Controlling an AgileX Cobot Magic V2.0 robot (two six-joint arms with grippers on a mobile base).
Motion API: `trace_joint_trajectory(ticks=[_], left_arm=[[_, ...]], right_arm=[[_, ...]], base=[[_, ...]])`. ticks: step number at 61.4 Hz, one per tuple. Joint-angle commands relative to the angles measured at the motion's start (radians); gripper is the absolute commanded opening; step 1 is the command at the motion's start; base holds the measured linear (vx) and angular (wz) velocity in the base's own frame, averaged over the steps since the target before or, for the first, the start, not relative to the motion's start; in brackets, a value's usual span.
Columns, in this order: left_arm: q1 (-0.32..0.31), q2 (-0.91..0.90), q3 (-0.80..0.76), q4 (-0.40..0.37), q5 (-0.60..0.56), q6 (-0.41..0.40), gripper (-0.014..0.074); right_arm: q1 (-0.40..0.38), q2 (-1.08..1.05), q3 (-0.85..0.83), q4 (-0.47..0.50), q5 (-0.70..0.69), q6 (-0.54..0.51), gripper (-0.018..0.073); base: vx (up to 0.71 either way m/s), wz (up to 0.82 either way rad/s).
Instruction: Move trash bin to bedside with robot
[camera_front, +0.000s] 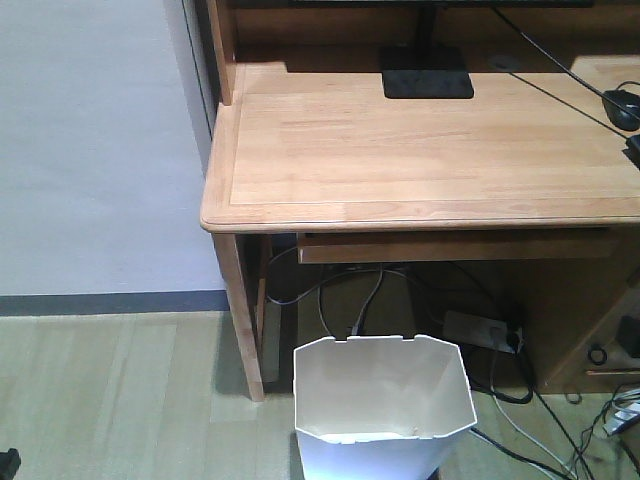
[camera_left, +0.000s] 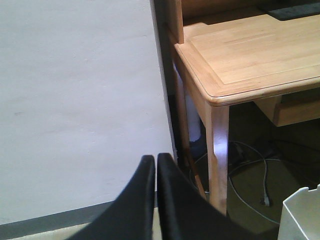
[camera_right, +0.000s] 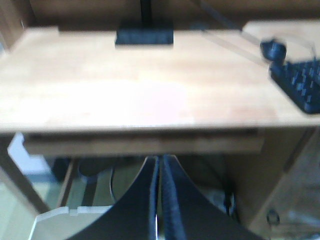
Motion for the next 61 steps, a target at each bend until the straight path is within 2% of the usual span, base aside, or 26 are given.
trace_joint_trajectory(ticks=[1,9,16,23,35,42,47,61], left_arm=[[-0.001,-0.021,0.018,0.0,-0.069,-0.005,-0.0007],[-0.001,-0.021,0.018,0.0,-0.069,-0.005,-0.0007],[-0.001,-0.021,0.018,0.0,-0.069,-0.005,-0.0007],[-0.001,-0.021,0.018,0.0,-0.069,-0.005,-0.0007],[-0.001,-0.021,0.018,0.0,-0.069,-0.005,-0.0007],[-0.001,-0.021,0.018,0.0,-0.069,-0.005,-0.0007],[-0.001,-0.021,0.018,0.0,-0.069,-0.005,-0.0007],[-0.001,-0.021,0.018,0.0,-0.069,-0.005,-0.0007]], right_arm=[[0.002,0.058,-0.032,-0.001,-0.057,-0.001,-0.0008],[0.002,0.098,-0.03,0.008,-0.042,0.006,-0.0002],[0.002,0.125,-0.03,0.007,-0.04,0.006,0.0049],[0.002,0.162,-0.03,0.008,-0.04,0.005,0.0172],[0.002,0.259,-0.051,0.039,-0.02,0.005,0.0494],[0.002,0.339,-0.097,0.045,0.006,0.005,0.0602],[0.002,0.426,-0.148,0.05,0.038,0.005,0.0629],[0.002,0.695,-0.323,0.056,0.133,-0.042,0.0605]], base=[[0.0,0.0],[0.0,0.0],[0.0,0.0],[0.0,0.0],[0.0,0.0],[0.0,0.0],[0.0,0.0],[0.0,0.0]])
